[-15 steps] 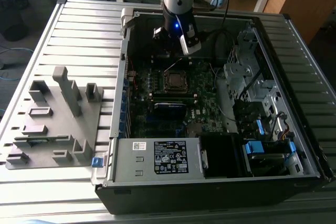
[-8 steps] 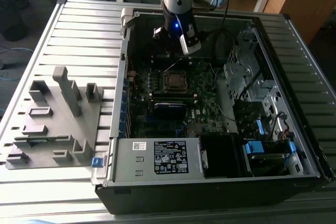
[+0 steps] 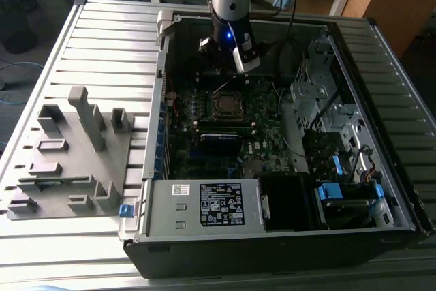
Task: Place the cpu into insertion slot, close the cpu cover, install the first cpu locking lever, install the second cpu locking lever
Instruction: 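Install the first cpu locking lever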
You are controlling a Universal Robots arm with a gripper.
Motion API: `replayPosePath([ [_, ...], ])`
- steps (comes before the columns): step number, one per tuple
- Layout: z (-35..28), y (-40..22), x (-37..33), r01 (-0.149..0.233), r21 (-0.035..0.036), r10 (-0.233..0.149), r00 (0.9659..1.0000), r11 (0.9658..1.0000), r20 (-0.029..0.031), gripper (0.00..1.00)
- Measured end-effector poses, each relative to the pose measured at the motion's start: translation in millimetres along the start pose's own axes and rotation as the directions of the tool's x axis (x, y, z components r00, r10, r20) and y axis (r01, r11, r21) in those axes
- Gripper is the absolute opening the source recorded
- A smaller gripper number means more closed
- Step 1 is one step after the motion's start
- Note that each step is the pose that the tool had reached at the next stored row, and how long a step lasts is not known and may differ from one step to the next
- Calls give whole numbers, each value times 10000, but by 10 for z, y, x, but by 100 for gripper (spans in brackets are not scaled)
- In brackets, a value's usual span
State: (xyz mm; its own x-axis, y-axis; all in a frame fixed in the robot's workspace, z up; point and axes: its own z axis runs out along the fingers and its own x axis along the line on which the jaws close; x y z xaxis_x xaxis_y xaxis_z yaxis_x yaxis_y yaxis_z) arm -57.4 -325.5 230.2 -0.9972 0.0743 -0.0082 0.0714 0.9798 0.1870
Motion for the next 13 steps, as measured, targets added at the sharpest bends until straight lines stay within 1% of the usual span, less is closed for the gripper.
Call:
replayPosePath([
  [3, 18, -1, -3, -2, 4, 2, 10000, 10000, 1, 11],
  [8, 27, 0, -21, 0, 5, 0, 10000, 10000, 0, 11],
  [13, 43, 0, -31, -88, 10, 88, 10000, 10000, 17, 11],
])
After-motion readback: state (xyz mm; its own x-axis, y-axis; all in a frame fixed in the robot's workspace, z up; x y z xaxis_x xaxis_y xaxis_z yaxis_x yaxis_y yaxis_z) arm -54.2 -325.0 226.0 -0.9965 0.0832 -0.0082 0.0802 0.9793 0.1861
